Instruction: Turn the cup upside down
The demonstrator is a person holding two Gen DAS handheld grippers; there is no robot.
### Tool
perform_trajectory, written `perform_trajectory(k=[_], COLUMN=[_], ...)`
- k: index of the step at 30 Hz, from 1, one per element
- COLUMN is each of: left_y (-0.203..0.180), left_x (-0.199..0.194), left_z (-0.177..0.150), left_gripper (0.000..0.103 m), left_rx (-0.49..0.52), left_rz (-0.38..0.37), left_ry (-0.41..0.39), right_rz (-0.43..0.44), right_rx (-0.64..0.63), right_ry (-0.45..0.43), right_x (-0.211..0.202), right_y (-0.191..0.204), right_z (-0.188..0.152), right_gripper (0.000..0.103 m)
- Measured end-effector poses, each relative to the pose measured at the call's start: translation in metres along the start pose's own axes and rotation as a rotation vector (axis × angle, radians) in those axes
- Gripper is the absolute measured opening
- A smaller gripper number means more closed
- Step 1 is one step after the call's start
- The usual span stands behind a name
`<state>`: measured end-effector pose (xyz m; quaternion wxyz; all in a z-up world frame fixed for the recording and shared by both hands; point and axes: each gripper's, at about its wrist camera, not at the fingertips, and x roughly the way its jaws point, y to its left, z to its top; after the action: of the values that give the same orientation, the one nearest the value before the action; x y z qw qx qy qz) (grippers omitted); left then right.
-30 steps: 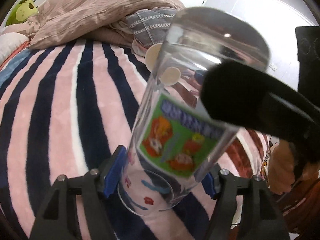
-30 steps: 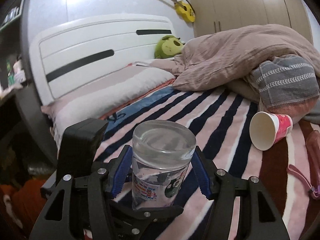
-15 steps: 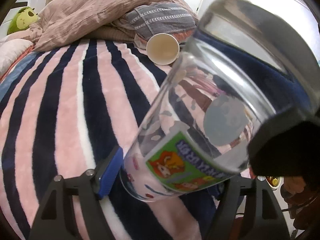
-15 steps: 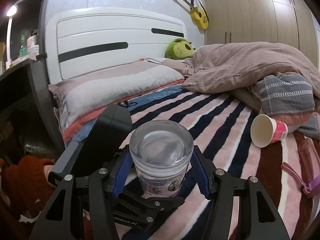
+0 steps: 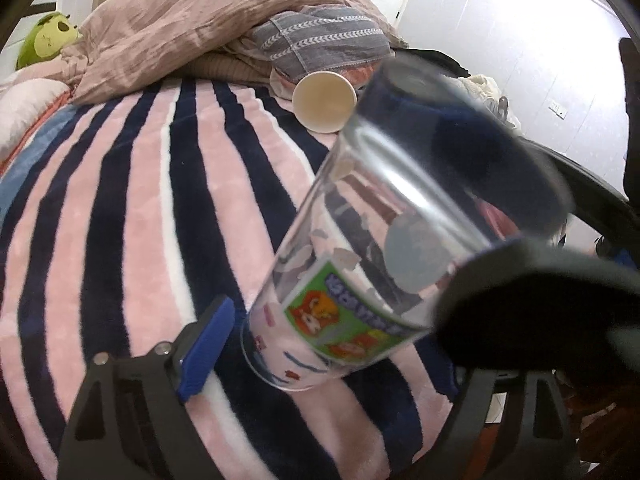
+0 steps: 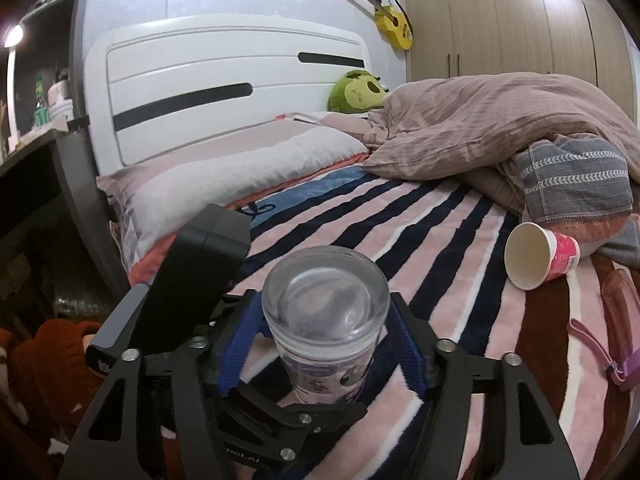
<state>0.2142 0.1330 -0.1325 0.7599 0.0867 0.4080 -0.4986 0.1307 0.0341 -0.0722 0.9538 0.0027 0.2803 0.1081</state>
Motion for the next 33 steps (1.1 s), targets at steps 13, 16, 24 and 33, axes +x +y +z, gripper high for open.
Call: perform_trajectory(k=[13, 16, 24, 33], left_y=[-0.033, -0.042, -0.065, -0.077], left_x=[-0.075, -0.096, -0.146, -0.181], left_z=[0.009, 0.008, 0.001, -0.007], left_gripper=[0.095, 0.095, 0.095, 0.095], left_rx=[0.055, 0.057, 0.052, 0.000], left_rz=[0.058, 0.074, 0.114, 0.123], left_ry=[-0.117, -0.147, -0.222, -0.250], right_rz=[-0.061, -0.071, -0.132, -0.175], right_rx=[0.046, 0.063, 0.098, 0.134], right_ry=[-0.040, -0.066, -0.104, -0.116], right_x=[-0.050, -0.072, -0.128, -0.171], right_y=[0.015, 0.020, 0.029, 0.033], right_z=[0.024, 0.027, 0.028, 0.015], right_gripper=[0.077, 0.077, 0.079, 0.083])
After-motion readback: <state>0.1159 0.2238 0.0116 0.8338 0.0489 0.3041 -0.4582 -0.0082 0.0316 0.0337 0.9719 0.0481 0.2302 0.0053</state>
